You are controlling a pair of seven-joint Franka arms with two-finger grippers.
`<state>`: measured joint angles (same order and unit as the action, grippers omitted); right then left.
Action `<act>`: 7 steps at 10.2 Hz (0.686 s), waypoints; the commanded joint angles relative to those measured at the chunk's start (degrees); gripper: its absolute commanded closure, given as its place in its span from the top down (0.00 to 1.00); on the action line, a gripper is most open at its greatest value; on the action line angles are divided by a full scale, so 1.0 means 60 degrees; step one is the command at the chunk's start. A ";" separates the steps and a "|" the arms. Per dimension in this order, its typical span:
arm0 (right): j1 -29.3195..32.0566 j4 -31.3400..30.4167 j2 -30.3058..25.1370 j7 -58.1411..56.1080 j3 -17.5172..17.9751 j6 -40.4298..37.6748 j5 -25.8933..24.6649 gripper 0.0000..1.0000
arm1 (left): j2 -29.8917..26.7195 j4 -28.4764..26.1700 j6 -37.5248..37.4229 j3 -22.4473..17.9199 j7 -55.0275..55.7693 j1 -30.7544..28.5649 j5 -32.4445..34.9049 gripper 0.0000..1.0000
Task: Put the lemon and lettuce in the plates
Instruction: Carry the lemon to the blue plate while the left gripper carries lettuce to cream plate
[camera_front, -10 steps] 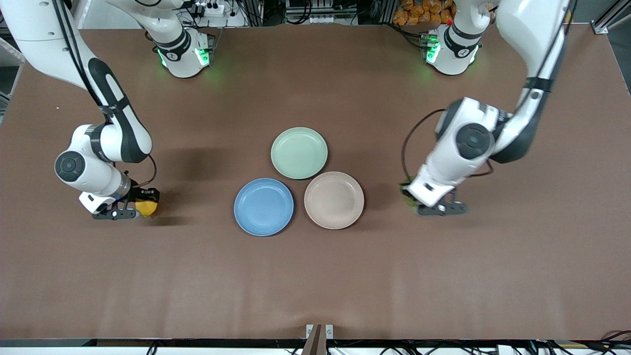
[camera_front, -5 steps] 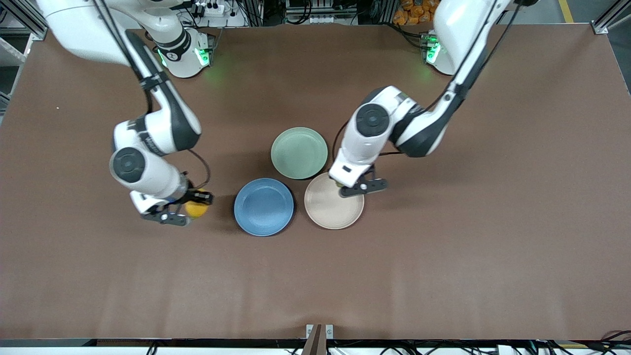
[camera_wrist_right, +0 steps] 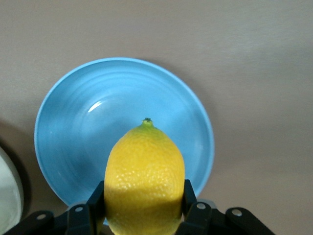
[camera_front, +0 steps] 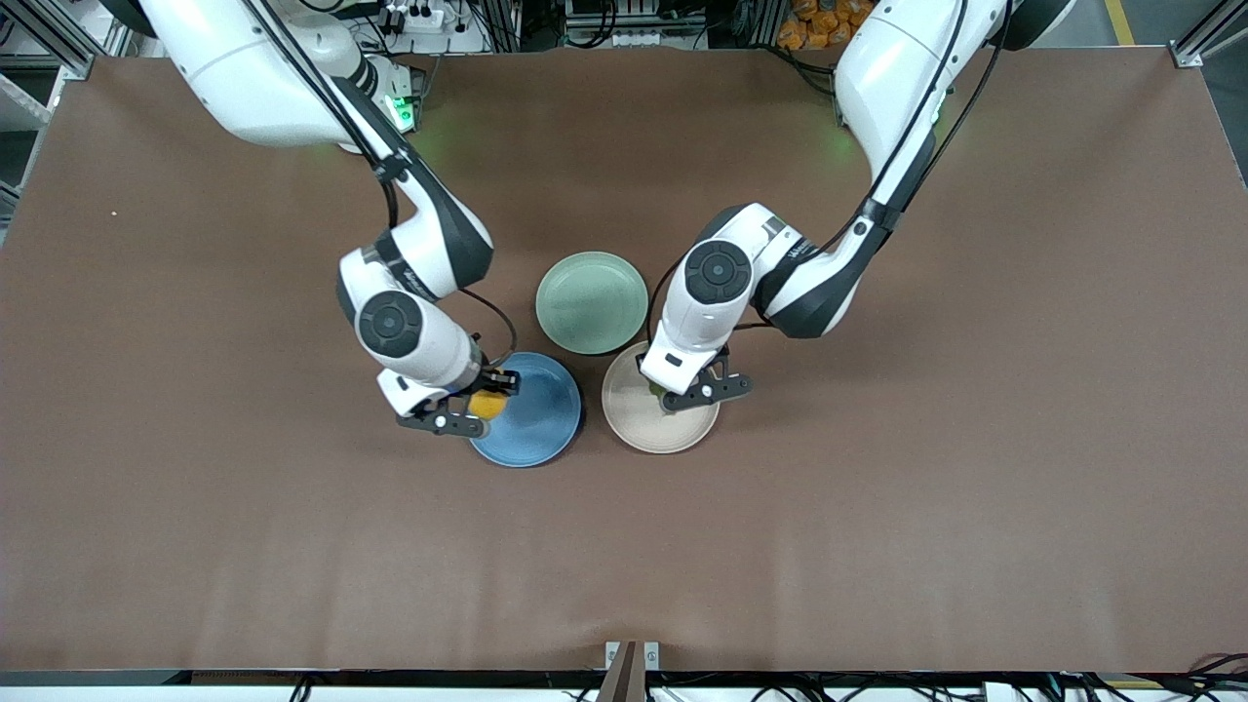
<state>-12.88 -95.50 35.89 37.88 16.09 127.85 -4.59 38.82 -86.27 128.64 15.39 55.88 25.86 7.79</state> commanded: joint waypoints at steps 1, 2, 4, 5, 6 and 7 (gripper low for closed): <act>-0.0065 0.0462 0.0623 0.0350 0.0057 0.0487 -0.0100 0.03 | -0.1016 0.0023 -0.0214 -0.0103 -0.0259 -0.0309 0.0254 1.00; -0.0065 0.0462 0.0711 0.0366 0.0071 0.0504 -0.0100 0.31 | -0.1688 0.0008 -0.0650 -0.0104 -0.0608 -0.0660 0.0342 1.00; -0.0065 0.0462 0.0727 0.0366 0.0072 0.0519 -0.0100 1.00 | -0.2861 0.0023 -0.1660 -0.0104 -0.1529 -0.1246 0.0342 1.00; -0.0065 0.0462 0.0727 0.0337 0.0072 0.0519 -0.0114 1.00 | -0.3418 0.0037 -0.2274 -0.0104 -0.2202 -0.1554 0.0342 1.00; -0.0065 0.0563 0.0683 0.0192 0.0072 0.0504 -0.0158 1.00 | -0.3844 0.0037 -0.2904 -0.0089 -0.2963 -0.1919 0.0342 1.00; 0.0051 0.0840 0.0567 0.0190 0.0086 0.0373 -0.0115 1.00 | -0.4312 0.0037 -0.3490 -0.0089 -0.3594 -0.2271 0.0328 1.00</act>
<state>-13.31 -93.20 39.62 38.70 16.15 131.40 -4.59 17.23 -83.91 111.21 14.61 38.97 14.67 8.80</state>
